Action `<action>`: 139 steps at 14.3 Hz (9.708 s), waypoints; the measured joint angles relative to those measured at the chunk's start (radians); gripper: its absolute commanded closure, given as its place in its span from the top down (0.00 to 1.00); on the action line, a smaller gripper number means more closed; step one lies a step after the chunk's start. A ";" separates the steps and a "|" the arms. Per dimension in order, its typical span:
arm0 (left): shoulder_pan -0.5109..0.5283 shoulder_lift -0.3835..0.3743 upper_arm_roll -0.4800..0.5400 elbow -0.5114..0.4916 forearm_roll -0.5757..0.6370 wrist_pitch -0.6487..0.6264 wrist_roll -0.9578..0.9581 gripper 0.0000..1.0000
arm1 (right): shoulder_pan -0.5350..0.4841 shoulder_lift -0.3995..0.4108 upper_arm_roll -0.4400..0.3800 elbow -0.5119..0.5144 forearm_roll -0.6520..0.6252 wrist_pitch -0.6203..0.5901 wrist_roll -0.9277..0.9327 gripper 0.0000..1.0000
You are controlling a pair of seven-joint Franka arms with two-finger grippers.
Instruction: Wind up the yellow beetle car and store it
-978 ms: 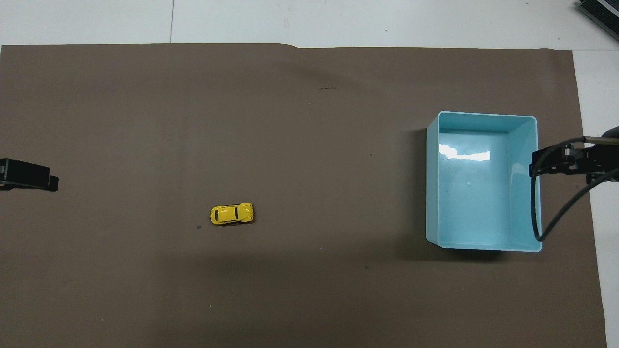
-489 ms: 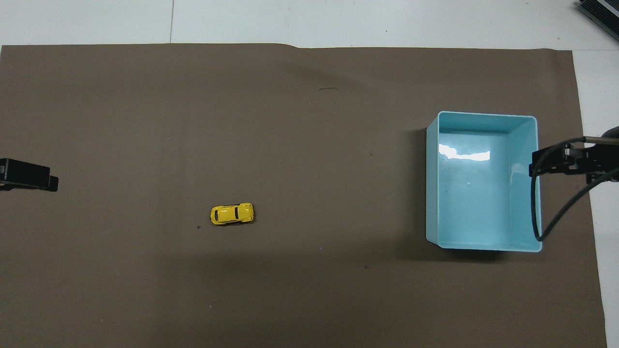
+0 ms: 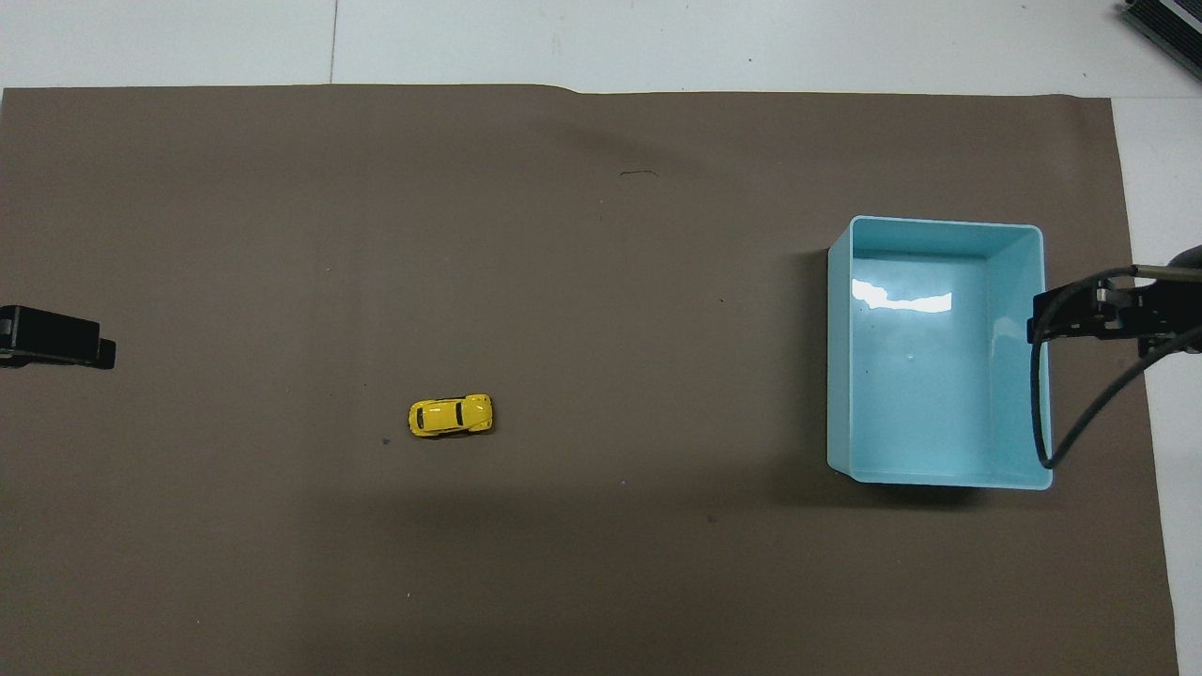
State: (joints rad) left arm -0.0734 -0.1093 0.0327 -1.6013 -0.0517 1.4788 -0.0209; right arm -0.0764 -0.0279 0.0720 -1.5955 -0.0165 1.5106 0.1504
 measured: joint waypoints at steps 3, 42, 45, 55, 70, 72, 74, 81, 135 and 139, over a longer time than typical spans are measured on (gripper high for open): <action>0.000 0.000 -0.002 0.000 0.000 0.007 -0.047 1.00 | 0.000 0.000 0.000 0.000 0.000 0.000 0.000 1.00; -0.423 0.153 -0.027 -0.764 -0.080 1.033 -2.258 1.00 | 0.000 0.000 0.000 0.000 0.000 0.000 0.000 1.00; -0.430 0.157 -0.027 -0.772 -0.080 1.043 -2.270 0.86 | 0.000 0.000 0.000 0.000 0.000 0.000 0.000 1.00; -0.431 0.152 -0.019 -0.775 -0.079 1.057 -2.269 0.07 | 0.000 0.000 0.000 0.000 0.000 0.000 0.000 1.00; -0.226 0.083 -0.009 -0.843 -0.095 0.994 -2.041 0.24 | 0.000 0.000 0.000 0.000 0.000 0.000 0.000 1.00; -0.208 0.082 -0.009 -0.844 -0.095 0.989 -2.022 0.43 | 0.000 0.000 0.000 0.000 0.000 0.000 0.000 1.00; -0.202 0.081 -0.009 -0.844 -0.095 0.988 -2.017 1.00 | 0.000 0.000 0.000 0.000 0.000 0.000 0.000 1.00; -0.178 0.131 0.005 -0.793 -0.092 0.981 -2.007 1.00 | 0.000 0.000 0.000 0.000 0.000 0.000 0.000 1.00; -0.048 0.043 0.031 -0.014 -0.013 0.097 -0.061 1.00 | 0.169 0.240 0.019 -0.037 0.022 0.278 0.639 1.00; -0.048 0.036 0.025 -0.026 0.026 0.055 0.040 1.00 | 0.177 0.267 0.019 -0.037 0.007 0.286 0.941 1.00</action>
State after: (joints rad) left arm -0.1218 -0.0731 0.0574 -1.6272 -0.0253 1.5334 0.0195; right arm 0.1005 0.2394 0.0913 -1.6323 -0.0094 1.7963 1.0909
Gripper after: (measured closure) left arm 0.000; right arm 0.000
